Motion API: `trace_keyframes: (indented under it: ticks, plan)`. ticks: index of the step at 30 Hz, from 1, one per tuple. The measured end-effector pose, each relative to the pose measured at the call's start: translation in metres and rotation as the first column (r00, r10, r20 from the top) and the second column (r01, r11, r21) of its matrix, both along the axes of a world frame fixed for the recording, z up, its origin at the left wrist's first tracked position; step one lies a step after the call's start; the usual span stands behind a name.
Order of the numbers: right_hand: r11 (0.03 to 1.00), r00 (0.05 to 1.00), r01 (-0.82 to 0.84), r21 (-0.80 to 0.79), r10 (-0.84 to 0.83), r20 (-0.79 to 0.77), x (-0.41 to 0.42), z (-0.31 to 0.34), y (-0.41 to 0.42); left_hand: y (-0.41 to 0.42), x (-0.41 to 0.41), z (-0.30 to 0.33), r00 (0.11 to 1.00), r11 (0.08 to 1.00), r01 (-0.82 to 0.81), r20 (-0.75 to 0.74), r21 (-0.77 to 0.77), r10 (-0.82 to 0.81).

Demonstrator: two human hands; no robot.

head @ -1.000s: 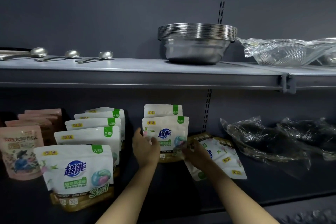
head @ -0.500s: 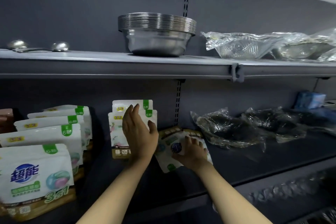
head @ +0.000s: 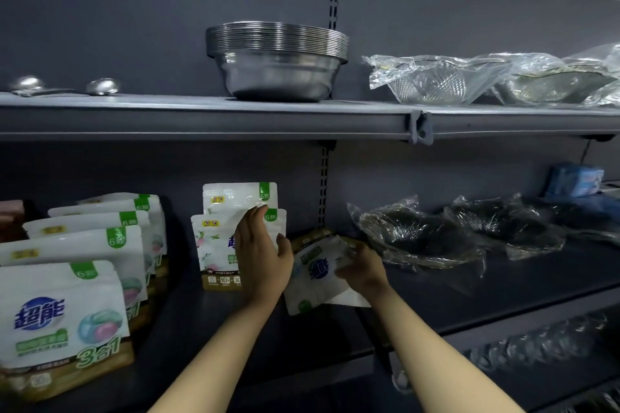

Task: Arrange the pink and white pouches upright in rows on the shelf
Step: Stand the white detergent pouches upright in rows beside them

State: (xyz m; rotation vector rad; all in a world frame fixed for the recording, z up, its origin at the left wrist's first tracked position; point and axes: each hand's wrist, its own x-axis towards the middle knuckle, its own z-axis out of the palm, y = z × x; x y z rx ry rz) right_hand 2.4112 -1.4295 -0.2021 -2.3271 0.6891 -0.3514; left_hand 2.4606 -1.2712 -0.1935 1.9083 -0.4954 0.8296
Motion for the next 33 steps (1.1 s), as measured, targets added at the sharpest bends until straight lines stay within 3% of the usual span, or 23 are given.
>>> trace_keyframes:
  ticks: [8,16,27,33]
  plan:
    - [0.995,0.976,0.072,-0.064,-0.057,0.209,0.003,0.033,-0.007,0.002,-0.002,0.004,0.996,0.998,0.056,-0.075,0.042,-0.052]
    - [0.986,0.857,0.114,-0.124,-0.034,0.515,-0.008,0.075,-0.019,0.005,0.000,-0.003,0.974,0.988,0.144,-0.180,0.047,-0.134]
    - [0.929,0.890,-0.043,-0.369,0.203,0.408,-0.027,0.083,-0.029,-0.021,-0.020,0.020,0.909,0.925,0.377,-0.212,0.048,-0.359]
    - [0.918,0.851,-0.255,-0.305,0.363,0.380,-0.054,0.101,-0.032,-0.039,-0.023,0.038,0.790,0.823,0.551,-0.402,0.137,-0.462]
